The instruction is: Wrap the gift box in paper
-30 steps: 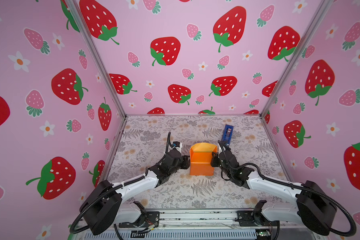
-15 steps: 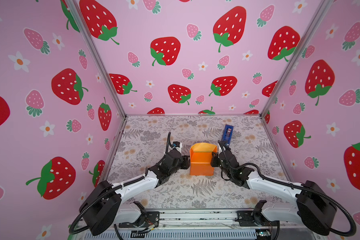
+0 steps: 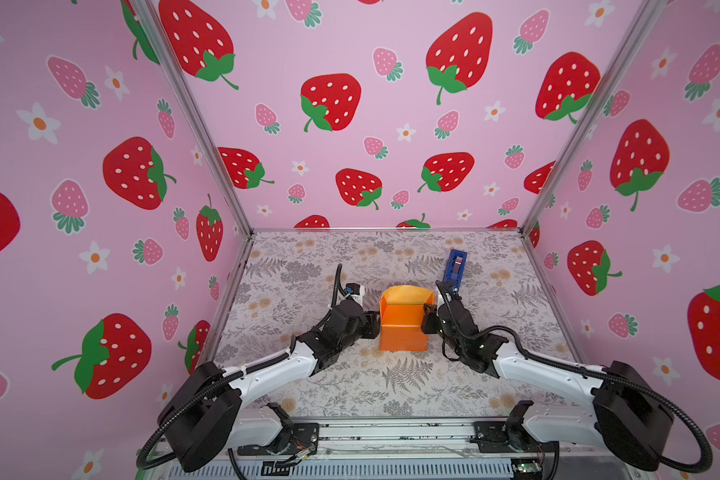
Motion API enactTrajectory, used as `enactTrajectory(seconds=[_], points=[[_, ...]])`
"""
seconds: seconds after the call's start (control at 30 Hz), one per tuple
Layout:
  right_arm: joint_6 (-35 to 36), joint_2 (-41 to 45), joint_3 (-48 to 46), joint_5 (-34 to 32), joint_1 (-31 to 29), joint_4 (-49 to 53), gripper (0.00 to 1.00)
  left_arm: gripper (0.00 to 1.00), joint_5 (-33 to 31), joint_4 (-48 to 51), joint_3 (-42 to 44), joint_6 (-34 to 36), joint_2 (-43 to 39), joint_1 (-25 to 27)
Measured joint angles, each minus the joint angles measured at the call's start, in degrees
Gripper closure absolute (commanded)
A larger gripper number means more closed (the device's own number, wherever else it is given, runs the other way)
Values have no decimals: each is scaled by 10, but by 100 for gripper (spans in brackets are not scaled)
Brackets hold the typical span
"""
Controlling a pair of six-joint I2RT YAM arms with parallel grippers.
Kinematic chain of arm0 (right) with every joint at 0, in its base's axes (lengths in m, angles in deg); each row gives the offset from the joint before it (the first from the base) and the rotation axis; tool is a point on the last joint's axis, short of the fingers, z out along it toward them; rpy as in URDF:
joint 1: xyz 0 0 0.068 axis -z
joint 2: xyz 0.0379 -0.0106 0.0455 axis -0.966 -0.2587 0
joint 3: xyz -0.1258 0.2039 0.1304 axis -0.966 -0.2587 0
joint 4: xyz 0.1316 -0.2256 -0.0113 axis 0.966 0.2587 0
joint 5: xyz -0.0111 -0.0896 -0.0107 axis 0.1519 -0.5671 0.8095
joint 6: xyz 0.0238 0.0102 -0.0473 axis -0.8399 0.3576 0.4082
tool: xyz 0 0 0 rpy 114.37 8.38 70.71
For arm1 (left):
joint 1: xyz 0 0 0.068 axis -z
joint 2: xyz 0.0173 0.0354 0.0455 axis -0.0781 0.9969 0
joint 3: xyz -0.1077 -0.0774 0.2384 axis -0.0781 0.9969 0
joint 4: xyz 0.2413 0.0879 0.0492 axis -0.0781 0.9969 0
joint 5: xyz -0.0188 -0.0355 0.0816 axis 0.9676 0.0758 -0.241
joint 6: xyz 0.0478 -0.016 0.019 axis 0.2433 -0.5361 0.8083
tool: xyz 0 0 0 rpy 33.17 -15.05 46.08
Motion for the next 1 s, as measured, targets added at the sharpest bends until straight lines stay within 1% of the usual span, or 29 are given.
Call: enactTrajectory(seconds=[1.0], points=[[-1, -1, 0, 0, 0, 0, 92, 51, -7, 0, 0, 0, -5, 4]])
